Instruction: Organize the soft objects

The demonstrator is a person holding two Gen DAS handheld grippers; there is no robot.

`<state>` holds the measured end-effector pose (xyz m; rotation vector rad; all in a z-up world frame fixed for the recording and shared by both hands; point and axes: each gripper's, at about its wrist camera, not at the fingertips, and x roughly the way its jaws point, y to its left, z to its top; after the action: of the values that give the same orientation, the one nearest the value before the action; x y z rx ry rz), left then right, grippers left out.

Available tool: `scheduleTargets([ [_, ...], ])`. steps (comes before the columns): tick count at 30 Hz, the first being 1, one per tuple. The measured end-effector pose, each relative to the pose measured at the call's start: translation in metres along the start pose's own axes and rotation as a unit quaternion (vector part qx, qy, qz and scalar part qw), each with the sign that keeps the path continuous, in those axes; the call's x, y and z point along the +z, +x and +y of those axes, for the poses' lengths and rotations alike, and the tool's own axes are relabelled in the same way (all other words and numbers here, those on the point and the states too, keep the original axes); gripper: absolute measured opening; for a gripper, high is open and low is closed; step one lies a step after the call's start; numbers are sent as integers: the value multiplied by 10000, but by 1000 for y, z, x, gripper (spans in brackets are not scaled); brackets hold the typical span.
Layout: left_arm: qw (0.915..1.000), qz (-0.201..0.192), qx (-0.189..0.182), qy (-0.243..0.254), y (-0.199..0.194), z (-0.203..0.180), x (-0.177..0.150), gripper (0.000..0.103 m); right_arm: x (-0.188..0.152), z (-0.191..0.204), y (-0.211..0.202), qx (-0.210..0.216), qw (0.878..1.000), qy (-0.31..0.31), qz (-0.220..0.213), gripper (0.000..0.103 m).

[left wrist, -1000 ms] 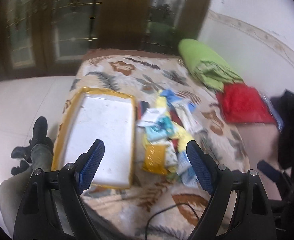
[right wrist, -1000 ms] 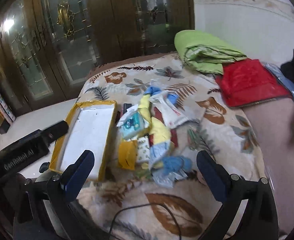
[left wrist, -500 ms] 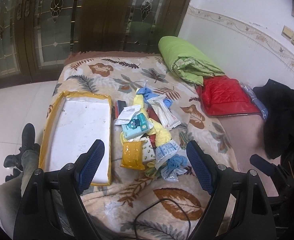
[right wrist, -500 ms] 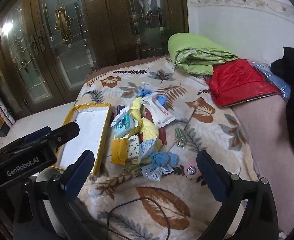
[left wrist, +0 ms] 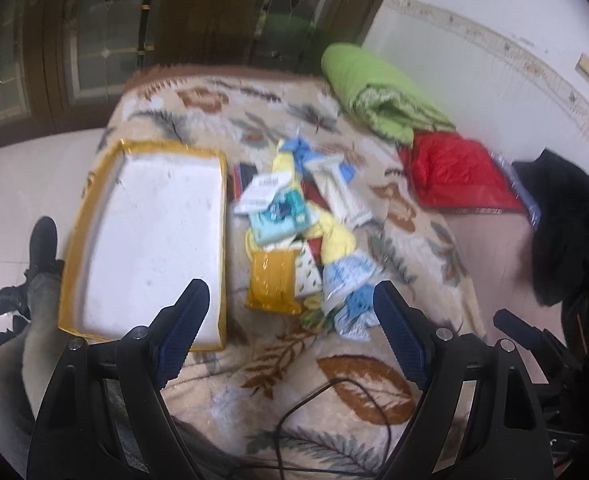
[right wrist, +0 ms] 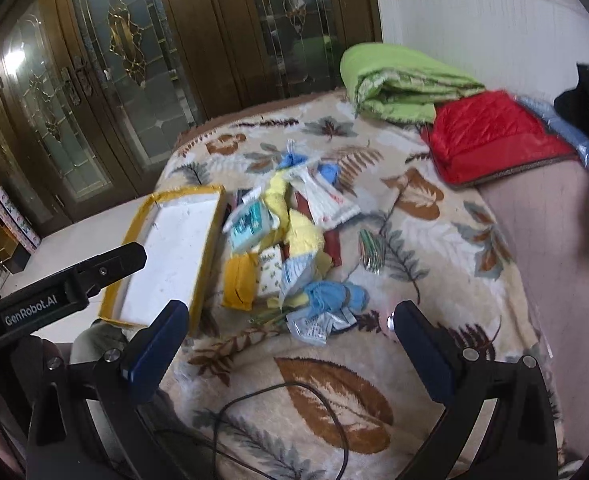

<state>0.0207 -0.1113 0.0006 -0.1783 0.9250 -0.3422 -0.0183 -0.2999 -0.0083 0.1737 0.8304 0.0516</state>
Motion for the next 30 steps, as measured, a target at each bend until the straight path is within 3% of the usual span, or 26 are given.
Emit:
scheduleTargets([
  [5,9987,508,-43,-14,49,9,-4,85,-6,-15,34,108,9994,195,249,90],
  [10,9968,787,-49,114,91,10,-1,82,-2,-21,64,131,9984,282,472,72],
  [14,9956,921,-95,102,111,13,4,82,-1,-24,76,99,9980,322,534,71],
  [20,9932,1155,-95,56,142,17,16,81,3,-23,104,67,9966,383,728,61],
  [22,9916,1283,-50,129,154,13,19,71,5,-23,117,83,9958,431,807,58],
  [26,9882,1512,31,241,175,9,19,66,8,-25,132,90,9945,531,895,51],
  [28,9865,1604,125,319,183,9,18,55,9,-26,136,68,9944,553,903,49],
  [30,9857,1671,37,239,188,11,16,53,9,-26,141,110,9940,543,942,44],
])
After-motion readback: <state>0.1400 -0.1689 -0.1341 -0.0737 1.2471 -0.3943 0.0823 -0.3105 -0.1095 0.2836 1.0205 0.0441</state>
